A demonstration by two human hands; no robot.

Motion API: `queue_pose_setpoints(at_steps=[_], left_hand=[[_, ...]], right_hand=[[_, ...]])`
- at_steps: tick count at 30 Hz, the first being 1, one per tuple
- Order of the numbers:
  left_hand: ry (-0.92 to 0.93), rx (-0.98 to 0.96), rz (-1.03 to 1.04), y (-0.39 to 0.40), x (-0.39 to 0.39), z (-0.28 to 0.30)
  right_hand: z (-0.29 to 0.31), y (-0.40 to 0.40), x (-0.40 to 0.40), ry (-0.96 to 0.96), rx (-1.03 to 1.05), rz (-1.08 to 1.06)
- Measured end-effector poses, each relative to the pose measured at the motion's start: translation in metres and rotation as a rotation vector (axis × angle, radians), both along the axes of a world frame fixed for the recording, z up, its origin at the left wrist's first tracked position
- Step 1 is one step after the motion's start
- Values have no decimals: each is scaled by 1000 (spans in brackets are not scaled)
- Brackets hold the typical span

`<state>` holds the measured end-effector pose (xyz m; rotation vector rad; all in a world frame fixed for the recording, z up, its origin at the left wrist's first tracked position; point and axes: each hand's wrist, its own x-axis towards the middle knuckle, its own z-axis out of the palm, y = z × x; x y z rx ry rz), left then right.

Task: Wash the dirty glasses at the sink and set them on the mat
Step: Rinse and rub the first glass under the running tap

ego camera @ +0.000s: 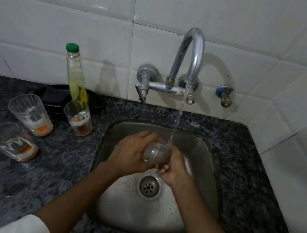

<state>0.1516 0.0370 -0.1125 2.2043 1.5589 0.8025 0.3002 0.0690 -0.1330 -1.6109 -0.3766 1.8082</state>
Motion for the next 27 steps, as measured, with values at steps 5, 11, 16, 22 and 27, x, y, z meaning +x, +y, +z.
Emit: queue_pose_setpoints(at_steps=[5, 11, 16, 22, 27], left_hand=[[41, -87, 69, 6, -30, 5], [-69, -152, 226, 8, -57, 22], [-13, -198, 288, 16, -82, 35], [101, -204, 222, 21, -98, 44], [84, -193, 184, 25, -105, 51]], right_hand=[[-11, 5, -21, -264, 185, 43], [9, 6, -25, -175, 250, -71], [52, 29, -61, -851, 729, 363], [84, 69, -105, -1610, 917, 577], [74, 80, -112, -1235, 765, 374]])
